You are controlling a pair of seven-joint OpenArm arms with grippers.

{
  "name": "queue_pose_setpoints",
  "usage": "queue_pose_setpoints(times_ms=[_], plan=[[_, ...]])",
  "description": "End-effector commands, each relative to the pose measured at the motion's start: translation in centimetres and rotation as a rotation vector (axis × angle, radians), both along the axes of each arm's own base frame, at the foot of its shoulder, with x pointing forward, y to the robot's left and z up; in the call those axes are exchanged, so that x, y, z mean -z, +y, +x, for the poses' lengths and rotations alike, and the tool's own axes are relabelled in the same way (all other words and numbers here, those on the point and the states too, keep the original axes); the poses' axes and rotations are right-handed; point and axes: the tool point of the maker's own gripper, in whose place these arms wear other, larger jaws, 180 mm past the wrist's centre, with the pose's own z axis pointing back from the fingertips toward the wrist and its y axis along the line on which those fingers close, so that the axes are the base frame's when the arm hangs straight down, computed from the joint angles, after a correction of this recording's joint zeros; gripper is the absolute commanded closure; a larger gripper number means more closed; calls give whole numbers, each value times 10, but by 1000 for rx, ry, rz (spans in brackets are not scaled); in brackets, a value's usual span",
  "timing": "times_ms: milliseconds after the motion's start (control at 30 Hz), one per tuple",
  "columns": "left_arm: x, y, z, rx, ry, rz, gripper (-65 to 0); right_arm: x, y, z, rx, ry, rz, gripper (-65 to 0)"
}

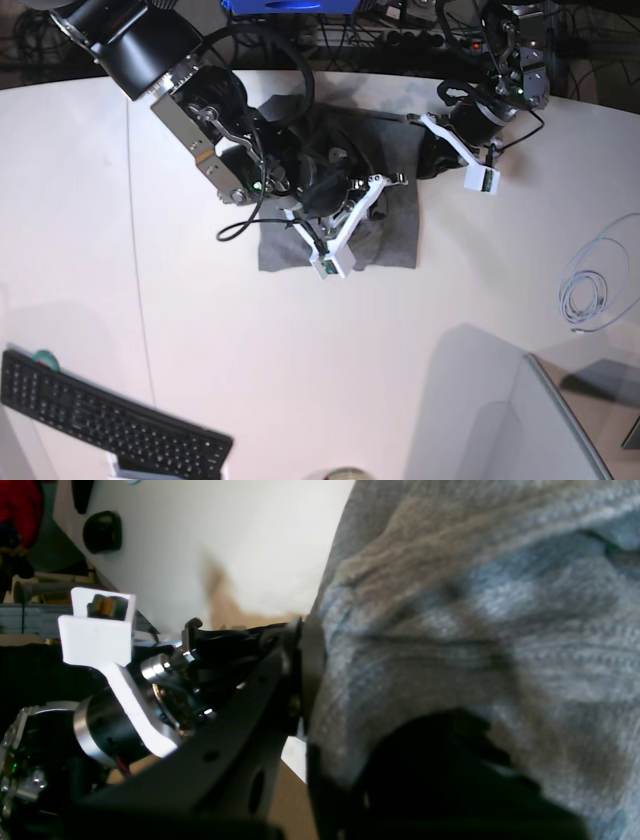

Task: Layout the t-shirt on the table in an organized manner, then fold the t-shirt properly
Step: 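Fold the held end over onto the shirt toward the left gripper, then press the folded layer flat with the right gripper and release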

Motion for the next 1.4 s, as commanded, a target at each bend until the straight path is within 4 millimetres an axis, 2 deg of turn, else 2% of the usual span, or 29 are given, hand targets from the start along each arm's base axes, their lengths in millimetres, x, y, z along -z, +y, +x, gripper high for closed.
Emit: queue_pose_setpoints(times_ms=[0, 400, 533, 700, 800, 900, 1033, 1200, 1333, 1367], plan=[[-11, 3, 8, -2, -45, -10, 0, -15, 8, 9, 3, -39, 42, -3], [-13, 4, 10, -2, -51, -9, 0, -14, 7, 10, 5, -40, 39, -6], [-13, 5, 10, -5, -52, -8, 0, -4, 7, 8, 9, -16, 24, -8], [-23, 12, 9, 5, -75, 18, 0, -3, 13, 6, 10, -1, 32, -9], [-32, 20, 7, 23, -96, 53, 0, -4, 13, 6, 9, -2, 34, -68], [-41, 50, -1, -16, -106, 108, 0, -5, 14, 6, 7, -6, 35, -192], [-47, 106, -21, -103, -55, 213, 0, -6, 14, 6, 7, -9, 38, -290], [-53, 167, -53, -196, 21, 321, 0, -13, 24, 6, 1, -13, 57, -326], [-60, 192, -68, -246, 36, 362, 0, -20, 32, 8, -10, -21, 71, -324], [-60, 195, -70, -254, 38, 366, 0, -20, 37, 2, -34, -26, 69, -323]])
